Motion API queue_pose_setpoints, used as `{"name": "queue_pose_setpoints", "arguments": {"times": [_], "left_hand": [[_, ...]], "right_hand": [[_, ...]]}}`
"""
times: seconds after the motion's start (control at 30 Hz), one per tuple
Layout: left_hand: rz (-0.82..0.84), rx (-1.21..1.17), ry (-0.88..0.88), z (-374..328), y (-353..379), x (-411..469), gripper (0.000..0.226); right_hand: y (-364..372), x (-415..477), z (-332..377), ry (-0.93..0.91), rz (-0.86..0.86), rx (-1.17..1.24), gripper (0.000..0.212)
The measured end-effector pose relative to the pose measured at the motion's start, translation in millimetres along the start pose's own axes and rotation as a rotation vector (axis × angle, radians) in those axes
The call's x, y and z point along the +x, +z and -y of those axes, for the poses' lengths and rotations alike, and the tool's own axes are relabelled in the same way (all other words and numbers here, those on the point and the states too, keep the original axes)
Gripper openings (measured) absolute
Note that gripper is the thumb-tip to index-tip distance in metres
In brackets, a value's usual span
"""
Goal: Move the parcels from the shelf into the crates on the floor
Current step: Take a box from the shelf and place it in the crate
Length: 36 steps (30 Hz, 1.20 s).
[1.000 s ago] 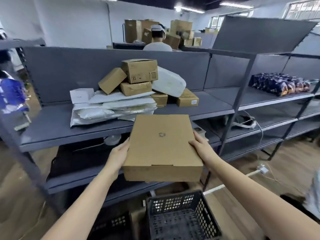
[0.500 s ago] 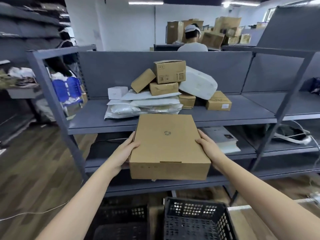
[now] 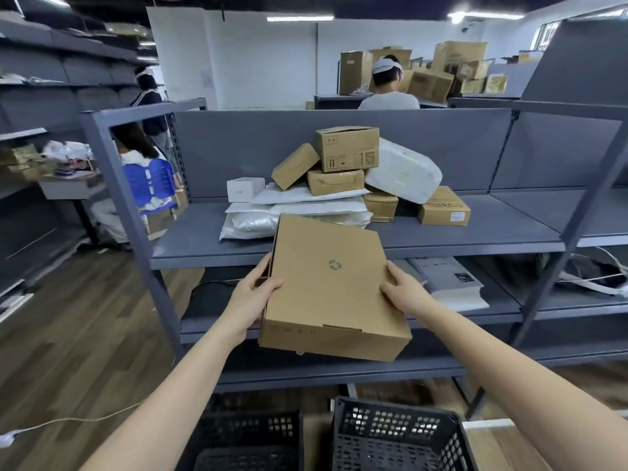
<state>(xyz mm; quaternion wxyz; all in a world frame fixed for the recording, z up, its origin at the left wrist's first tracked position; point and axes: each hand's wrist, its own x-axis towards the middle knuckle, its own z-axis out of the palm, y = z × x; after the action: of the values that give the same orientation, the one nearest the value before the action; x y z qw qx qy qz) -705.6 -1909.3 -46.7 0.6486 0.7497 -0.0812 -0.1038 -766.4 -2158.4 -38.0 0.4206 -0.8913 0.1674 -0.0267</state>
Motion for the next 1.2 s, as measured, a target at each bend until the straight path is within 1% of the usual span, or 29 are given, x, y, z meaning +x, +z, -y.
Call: {"name": "queue_pose_setpoints", "arguments": {"times": [0.03,0.07,0.1,0.17,0.23,0.27,0.33,0.4,0.5,0.57,0.6,0.67,0.73,0.77,0.8,0.83,0.87,0.93,1.03,1.07,1.1,1.13,1.17,1.2], "left_hand": [[-0.03,0.035,0.02,0.3,2.8,1.0,0.055],[-0.06,0.11,0.047,-0.3,6.5,1.3,0.058],[-0.091,0.224,0.081,-1.7,10.9,0.7,0.064],[-0.18,0.443,0.155,-7.5,23.2,-3.3,0.078],[-0.261,0.638,0.233,-15.2,40.0,-11.1,0.088],[-0.287,0.736,0.266,-18.8,49.4,-16.3,0.091],[-0.328,0.883,0.344,-18.3,64.4,-23.1,0.092],[-0.378,0.994,0.444,-11.2,72.6,-24.3,0.088],[-0.423,1.093,0.589,-4.0,79.0,-27.0,0.082],[-0.41,1.127,0.637,-3.9,83.3,-31.8,0.083],[-0.397,1.127,0.645,-4.0,85.3,-34.5,0.085],[-0.355,1.12,0.641,-2.5,88.1,-38.5,0.09],[-0.255,1.085,0.642,-5.6,88.2,-44.4,0.092],[-0.195,1.017,0.646,-7.6,85.7,-44.9,0.088],[-0.133,0.919,0.615,-10.4,81.8,-43.3,0.079],[-0.079,0.82,0.545,-12.0,75.2,-39.2,0.071],[-0.063,0.744,0.486,-12.9,67.7,-34.0,0.064],[-0.12,0.663,0.375,-8.1,49.3,-17.5,0.058],[-0.24,0.691,0.209,5.3,19.8,7.6,0.064],[-0.261,0.698,0.157,9.8,12.4,13.6,0.069],[-0.259,0.651,0.093,11.8,6.1,16.6,0.074],[-0.212,0.526,0.01,11.7,1.4,16.8,0.077],[-0.134,0.348,-0.064,10.8,-1.2,15.3,0.074],[-0.059,0.183,-0.123,10.6,-3.2,13.1,0.066]], "right_hand": [[3.7,0.9,4.5,-0.013,-0.003,-0.085,0.056],[8.1,1.8,11.5,-0.035,-0.016,-0.12,0.057],[12.8,0.9,22.0,-0.048,-0.023,-0.098,0.057],[23.3,-1.6,46.8,-0.037,-0.008,0.078,0.061],[32.3,-2.7,69.8,0.016,0.009,0.288,0.065],[36.3,-1.5,78.1,0.026,-0.005,0.331,0.066],[41.3,1.2,88.2,0.052,-0.067,0.346,0.078],[43.4,6.4,90.2,0.089,-0.128,0.355,0.094],[41.7,11.4,85.1,0.115,-0.169,0.361,0.118],[39.8,10.2,80.5,0.12,-0.164,0.35,0.124],[39.4,10.3,77.5,0.122,-0.163,0.356,0.122],[39.0,8.9,71.8,0.118,-0.164,0.366,0.112],[37.2,8.2,63.6,0.103,-0.15,0.359,0.102],[35.8,8.4,58.5,0.066,-0.145,0.357,0.098],[33.3,8.4,53.4,0.014,-0.147,0.351,0.094],[29.4,7.4,49.3,-0.036,-0.148,0.348,0.089],[25.4,7.2,45.1,-0.07,-0.141,0.36,0.084],[18.0,6.1,37.1,-0.091,-0.101,0.436,0.077],[9.1,5.8,22.6,-0.067,-0.053,0.558,0.08],[7.1,6.3,16.4,-0.067,-0.045,0.575,0.077],[5.8,6.6,11.2,-0.07,-0.04,0.583,0.071],[5.4,6.6,6.9,-0.076,-0.035,0.594,0.065],[5.7,6.2,3.6,-0.081,-0.032,0.603,0.062],[6.6,5.6,0.4,-0.09,-0.027,0.616,0.06]]}}
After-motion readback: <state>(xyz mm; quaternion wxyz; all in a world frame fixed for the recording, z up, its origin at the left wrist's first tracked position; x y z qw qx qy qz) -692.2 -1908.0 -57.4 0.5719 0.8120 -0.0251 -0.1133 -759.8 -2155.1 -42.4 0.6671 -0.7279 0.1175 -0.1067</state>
